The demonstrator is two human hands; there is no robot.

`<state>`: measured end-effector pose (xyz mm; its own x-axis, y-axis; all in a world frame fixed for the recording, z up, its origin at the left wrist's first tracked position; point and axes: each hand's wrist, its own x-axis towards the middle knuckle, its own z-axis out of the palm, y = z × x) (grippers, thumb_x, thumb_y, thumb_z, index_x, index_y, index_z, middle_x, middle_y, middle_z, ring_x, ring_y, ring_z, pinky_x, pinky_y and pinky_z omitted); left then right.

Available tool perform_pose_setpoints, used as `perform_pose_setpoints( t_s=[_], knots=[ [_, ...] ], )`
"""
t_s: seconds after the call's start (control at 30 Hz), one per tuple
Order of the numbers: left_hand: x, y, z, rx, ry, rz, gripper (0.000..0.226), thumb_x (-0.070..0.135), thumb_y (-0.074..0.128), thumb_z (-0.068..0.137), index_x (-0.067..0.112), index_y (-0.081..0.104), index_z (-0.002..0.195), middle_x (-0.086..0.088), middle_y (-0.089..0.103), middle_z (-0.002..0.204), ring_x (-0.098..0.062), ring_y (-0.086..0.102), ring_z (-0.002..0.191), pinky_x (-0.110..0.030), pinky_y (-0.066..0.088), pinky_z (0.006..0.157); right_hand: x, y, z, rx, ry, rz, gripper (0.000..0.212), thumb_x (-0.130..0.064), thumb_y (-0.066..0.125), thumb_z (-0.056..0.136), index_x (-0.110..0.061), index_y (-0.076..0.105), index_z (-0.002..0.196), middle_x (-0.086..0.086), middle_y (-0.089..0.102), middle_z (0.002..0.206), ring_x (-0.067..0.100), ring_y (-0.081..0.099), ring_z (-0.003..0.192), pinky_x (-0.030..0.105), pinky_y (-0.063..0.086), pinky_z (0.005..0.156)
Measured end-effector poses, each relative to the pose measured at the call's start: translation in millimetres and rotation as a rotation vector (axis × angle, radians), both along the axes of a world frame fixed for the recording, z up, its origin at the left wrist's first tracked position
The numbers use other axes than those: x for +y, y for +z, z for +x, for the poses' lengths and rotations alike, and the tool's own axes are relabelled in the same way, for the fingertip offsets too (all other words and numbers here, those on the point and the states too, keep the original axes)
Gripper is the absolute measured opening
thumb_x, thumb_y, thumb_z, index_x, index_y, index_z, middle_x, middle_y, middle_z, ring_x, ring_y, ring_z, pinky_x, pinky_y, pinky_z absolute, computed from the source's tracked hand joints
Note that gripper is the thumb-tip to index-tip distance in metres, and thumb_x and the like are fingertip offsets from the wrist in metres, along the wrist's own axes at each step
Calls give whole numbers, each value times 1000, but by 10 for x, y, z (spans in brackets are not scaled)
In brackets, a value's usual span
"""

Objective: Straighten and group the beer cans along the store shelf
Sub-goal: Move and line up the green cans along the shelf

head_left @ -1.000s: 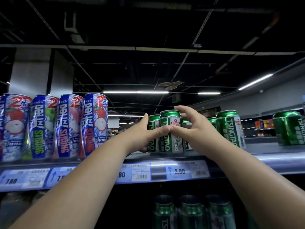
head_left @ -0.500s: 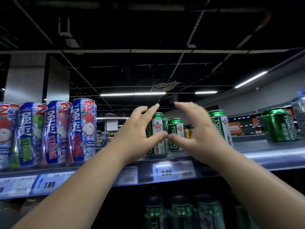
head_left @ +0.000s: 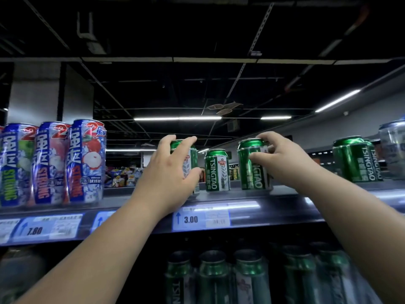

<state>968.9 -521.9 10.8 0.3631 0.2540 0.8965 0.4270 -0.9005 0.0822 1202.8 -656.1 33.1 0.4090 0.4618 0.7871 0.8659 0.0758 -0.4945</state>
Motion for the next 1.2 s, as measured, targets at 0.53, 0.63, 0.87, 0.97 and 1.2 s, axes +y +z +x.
perform_pose_setpoints(
  t_s=[0.53, 0.63, 0.87, 0.97, 1.2],
  knots=[
    [-22, -23, -38, -50, 14, -30, 77, 55, 55, 88, 49, 9, 149, 14, 6, 160, -23, 24, 144, -48, 34, 108, 290, 243, -363, -399, -187, -81, 71, -52, 72, 84, -34, 44, 147, 5, 48, 143, 28, 44, 128, 44, 38, 104],
    [-7, -6, -49, -97, -8, -79, 86, 56, 62, 84, 47, 8, 150, 10, 15, 159, -21, 29, 141, -45, 37, 108, 567, 466, -472, -270, 56, -231, 77, -40, 82, 82, -31, 43, 148, 4, 48, 147, 15, 57, 99, 28, 49, 78],
    [57, 63, -129, -94, -134, -367, 109, 64, 73, 66, 53, 1, 147, 0, 43, 147, -24, 46, 127, -45, 41, 105, 954, 418, -291, 49, 190, -400, 74, -32, 84, 81, -28, 48, 146, 9, 63, 123, 28, 68, 100, 43, 59, 79],
    [36, 66, -142, -91, -167, -409, 110, 69, 72, 58, 58, 3, 143, 0, 48, 143, -24, 50, 124, -49, 44, 103, 980, 369, -228, 107, 273, -371, 58, -26, 84, 81, -31, 56, 133, 9, 67, 109, 27, 72, 90, 47, 63, 74],
    [56, 57, -137, -101, -168, -409, 111, 64, 78, 60, 56, 6, 144, -1, 48, 143, -26, 52, 121, -49, 46, 100, 855, 318, -344, 105, 490, -333, 57, -41, 83, 69, -48, 62, 122, 5, 55, 126, 30, 63, 110, 57, 54, 95]
  ],
)
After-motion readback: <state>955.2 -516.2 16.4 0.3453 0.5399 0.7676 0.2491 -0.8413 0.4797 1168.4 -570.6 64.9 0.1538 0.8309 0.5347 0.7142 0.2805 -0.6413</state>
